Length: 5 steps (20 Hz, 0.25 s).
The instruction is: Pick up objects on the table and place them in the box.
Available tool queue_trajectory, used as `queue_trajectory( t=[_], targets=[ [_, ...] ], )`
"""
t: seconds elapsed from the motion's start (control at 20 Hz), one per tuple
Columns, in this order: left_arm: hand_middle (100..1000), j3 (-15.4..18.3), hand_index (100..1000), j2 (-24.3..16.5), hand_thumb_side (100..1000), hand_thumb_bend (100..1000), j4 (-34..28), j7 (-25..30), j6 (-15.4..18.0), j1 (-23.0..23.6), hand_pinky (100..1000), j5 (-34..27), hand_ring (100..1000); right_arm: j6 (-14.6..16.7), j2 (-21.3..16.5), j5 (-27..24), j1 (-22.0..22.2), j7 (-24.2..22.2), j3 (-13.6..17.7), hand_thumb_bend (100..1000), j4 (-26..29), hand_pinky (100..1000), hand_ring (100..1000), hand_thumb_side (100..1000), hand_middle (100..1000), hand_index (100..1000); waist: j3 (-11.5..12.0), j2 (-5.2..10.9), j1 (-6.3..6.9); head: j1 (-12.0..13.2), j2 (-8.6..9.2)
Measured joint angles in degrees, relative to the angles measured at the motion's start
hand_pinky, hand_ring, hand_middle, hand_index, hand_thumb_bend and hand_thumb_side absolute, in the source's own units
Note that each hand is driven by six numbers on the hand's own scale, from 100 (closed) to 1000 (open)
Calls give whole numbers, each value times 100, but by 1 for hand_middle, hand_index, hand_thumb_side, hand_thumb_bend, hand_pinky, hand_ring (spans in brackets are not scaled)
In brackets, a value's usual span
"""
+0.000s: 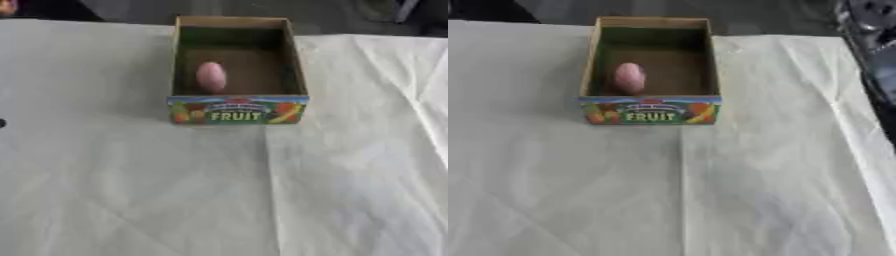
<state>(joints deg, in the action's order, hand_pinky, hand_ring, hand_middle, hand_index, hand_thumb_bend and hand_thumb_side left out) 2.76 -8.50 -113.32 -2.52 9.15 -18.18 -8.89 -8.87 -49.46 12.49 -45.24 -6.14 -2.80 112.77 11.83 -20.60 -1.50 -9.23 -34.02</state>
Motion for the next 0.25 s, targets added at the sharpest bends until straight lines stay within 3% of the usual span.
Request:
queue_trajectory(
  t=[0.05,0.1,0.25],
  targets=[
    [579,1,743,1,844,100,0,-8,-4,2,514,0,515,11,-36,-124,112,125,66,367,34,565,712,1000,676,861,-27,22,25,24,-22],
    [579,2,743,3,846,100,0,-14,-4,3,514,-2,516,42,-68,-226,226,245,130,285,59,564,711,1000,673,860,-60,47,50,49,-50],
    [579,24,743,50,850,100,0,-45,5,19,515,-4,516,205,-112,-487,614,649,315,218,74,568,704,1000,657,849,-165,121,131,108,-125]
  ],
)
